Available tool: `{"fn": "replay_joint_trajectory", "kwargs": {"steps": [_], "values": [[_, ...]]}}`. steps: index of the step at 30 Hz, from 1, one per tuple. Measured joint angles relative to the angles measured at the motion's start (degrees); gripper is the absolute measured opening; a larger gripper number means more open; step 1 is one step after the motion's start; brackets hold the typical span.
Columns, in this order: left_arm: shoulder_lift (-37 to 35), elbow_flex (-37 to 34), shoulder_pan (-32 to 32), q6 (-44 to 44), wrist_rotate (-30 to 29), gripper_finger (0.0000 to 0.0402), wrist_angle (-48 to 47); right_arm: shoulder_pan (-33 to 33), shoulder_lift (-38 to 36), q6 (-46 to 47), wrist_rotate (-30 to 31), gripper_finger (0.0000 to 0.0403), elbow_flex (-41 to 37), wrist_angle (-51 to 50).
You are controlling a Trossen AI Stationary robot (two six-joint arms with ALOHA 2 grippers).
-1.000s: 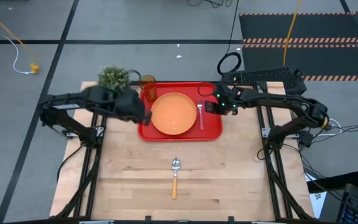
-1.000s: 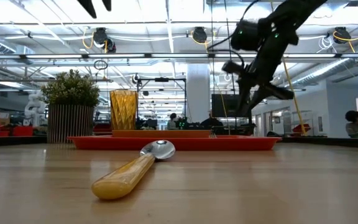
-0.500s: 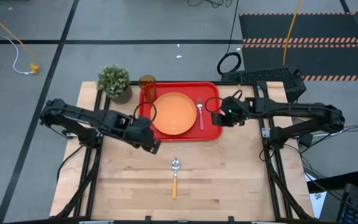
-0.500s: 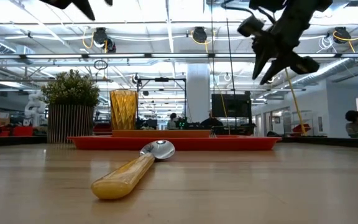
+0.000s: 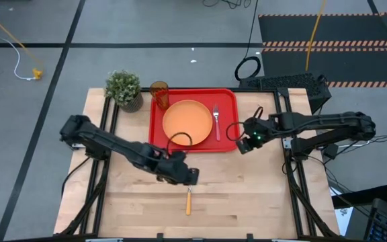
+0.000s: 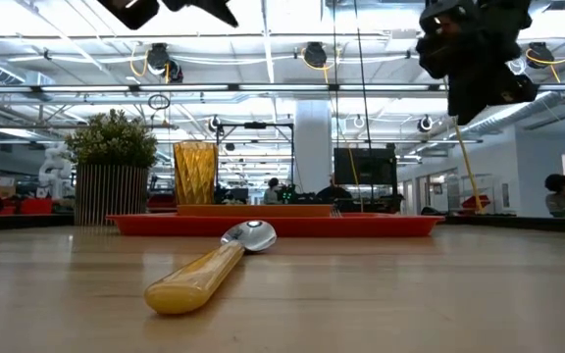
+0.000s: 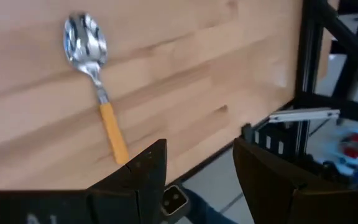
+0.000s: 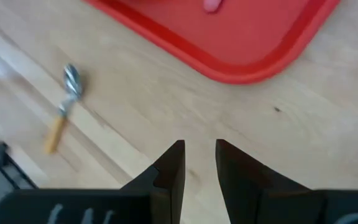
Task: Pick and place plate/cup/fork/spoon on tray
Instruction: Put the yellow spoon on the red tray
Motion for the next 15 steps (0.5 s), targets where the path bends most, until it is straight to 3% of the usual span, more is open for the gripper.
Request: {"fn": "replay_joint_trajectory", "kwargs": {"steps": [6, 15], "values": [[8.15, 5.8, -2.11, -6.97, -1.78, 0.0186, -1.6, 0.94, -0.53, -6.15, 0.04, 0.0082, 0.0, -3.36], [19.83, 17.37, -2.75, -10.24, -1.86, 0.0186, -9.23, 0.98, -2.31, -12.12, 0.0, 0.0082, 0.0, -6.48]]}}
